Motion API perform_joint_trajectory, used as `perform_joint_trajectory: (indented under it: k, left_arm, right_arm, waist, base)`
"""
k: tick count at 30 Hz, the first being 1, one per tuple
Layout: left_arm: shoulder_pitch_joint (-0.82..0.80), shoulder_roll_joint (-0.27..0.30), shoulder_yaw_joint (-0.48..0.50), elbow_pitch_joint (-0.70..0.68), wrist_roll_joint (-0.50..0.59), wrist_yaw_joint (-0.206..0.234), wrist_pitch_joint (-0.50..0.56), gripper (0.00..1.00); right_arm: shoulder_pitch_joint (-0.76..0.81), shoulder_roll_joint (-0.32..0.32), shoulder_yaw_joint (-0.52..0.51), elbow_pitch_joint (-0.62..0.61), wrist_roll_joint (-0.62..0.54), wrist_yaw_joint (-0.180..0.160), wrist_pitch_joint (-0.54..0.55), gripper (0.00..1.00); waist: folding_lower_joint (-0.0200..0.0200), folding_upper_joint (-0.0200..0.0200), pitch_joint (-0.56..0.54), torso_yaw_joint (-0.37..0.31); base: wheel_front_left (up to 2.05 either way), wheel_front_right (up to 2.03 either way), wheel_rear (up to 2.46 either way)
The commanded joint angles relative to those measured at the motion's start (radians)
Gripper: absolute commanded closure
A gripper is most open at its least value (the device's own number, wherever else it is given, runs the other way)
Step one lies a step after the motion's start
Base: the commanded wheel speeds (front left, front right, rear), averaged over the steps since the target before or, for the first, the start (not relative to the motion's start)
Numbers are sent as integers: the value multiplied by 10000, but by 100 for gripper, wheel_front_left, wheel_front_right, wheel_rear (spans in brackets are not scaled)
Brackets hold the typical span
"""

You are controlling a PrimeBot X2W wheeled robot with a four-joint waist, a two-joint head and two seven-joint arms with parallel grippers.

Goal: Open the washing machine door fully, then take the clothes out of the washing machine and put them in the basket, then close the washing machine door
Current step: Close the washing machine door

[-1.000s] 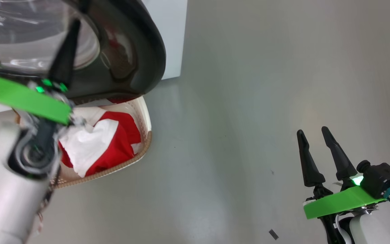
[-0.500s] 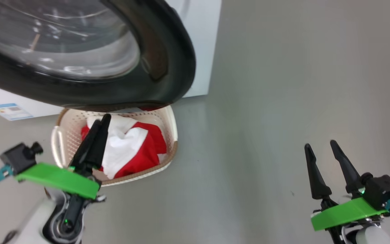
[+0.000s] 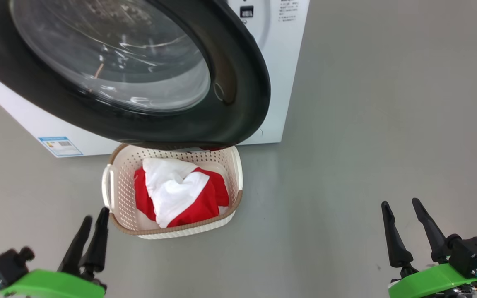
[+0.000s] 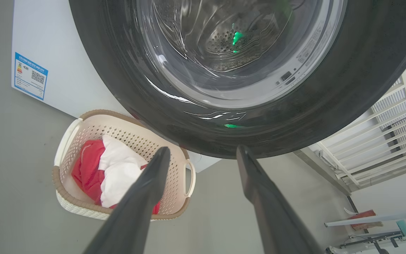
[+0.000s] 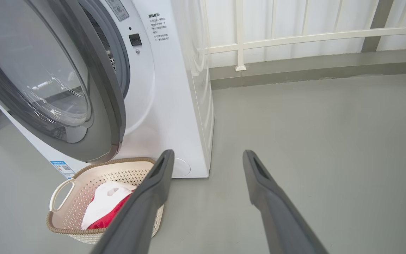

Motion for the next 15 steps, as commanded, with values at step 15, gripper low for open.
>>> perform_joint_trajectory:
  k: [15]
  left_arm:
    - [1697, -380, 2753, -1173, 5173, -63, -91, 0]
  right_arm:
    - [676, -106, -295, -247, -190, 63, -63, 0]
  waist:
    - [0, 0, -598, 266]
  base:
    - [0, 0, 0]
